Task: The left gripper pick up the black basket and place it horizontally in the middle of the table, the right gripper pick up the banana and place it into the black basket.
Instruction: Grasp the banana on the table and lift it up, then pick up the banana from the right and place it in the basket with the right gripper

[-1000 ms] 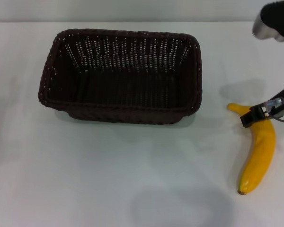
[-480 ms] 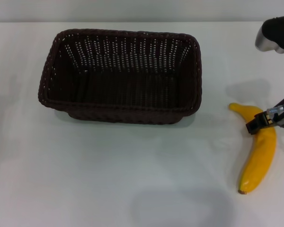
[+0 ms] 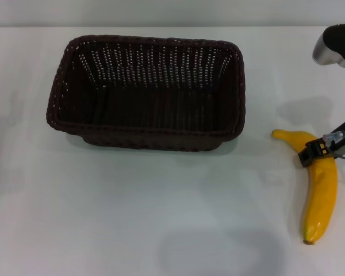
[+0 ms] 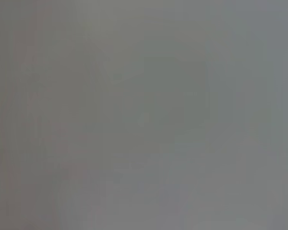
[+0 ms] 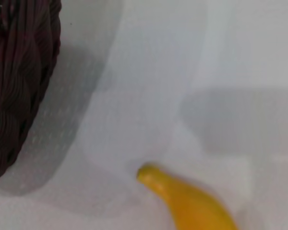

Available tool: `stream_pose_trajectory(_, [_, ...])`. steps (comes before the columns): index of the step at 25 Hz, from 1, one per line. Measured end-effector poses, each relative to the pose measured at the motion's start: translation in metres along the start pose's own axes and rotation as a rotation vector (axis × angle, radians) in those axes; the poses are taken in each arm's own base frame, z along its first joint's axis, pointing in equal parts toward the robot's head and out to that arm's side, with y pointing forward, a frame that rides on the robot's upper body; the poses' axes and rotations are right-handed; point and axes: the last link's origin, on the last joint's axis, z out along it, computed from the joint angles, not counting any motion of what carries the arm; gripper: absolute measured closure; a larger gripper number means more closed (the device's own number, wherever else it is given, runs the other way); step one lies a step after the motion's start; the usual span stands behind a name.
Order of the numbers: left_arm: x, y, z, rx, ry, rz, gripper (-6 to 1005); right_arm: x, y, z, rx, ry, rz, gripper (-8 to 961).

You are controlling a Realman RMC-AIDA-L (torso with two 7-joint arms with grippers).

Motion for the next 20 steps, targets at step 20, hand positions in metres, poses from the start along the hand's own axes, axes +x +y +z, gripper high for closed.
stream_pose_trajectory(20, [-0.002,0.0,-0.002,0.0,-0.005,-0.004,213,-0.067,-0.037,-0.099,0.091,-0.484,-0.113,411])
